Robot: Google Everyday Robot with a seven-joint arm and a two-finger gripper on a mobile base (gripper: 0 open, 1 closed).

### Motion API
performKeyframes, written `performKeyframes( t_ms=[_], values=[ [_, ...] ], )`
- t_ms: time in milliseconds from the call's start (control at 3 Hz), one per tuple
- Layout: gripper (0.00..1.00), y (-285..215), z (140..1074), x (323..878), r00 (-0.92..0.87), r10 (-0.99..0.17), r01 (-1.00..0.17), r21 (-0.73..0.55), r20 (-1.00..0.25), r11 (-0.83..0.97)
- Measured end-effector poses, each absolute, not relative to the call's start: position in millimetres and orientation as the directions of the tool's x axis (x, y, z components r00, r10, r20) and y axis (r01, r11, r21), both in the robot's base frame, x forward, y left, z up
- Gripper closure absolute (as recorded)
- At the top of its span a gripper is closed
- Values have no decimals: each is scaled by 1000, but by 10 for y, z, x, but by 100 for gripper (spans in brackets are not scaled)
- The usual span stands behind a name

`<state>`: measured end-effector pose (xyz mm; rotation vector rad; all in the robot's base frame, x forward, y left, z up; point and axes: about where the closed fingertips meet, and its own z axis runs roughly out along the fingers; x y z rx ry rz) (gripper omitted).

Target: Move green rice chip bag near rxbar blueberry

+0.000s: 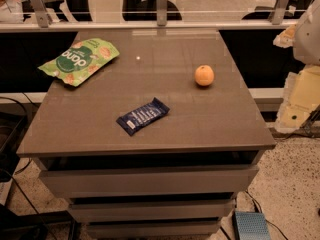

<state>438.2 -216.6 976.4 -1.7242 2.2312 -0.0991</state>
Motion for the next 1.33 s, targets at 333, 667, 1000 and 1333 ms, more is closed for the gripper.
performKeyframes(
  t_ms=[333, 667, 1000, 1333],
  values=[
    [0, -2166, 9765, 4382, -221, -953, -931, -247, -207, 270],
    [0, -2146, 9787, 4446, -190, -959, -931, -270, -210, 244],
    [0, -1881, 9668, 4728, -99, -959, -940, -292, -265, 178],
    [0, -1528, 9537, 5157, 5, -939, -933, -339, -343, 119]
  ],
)
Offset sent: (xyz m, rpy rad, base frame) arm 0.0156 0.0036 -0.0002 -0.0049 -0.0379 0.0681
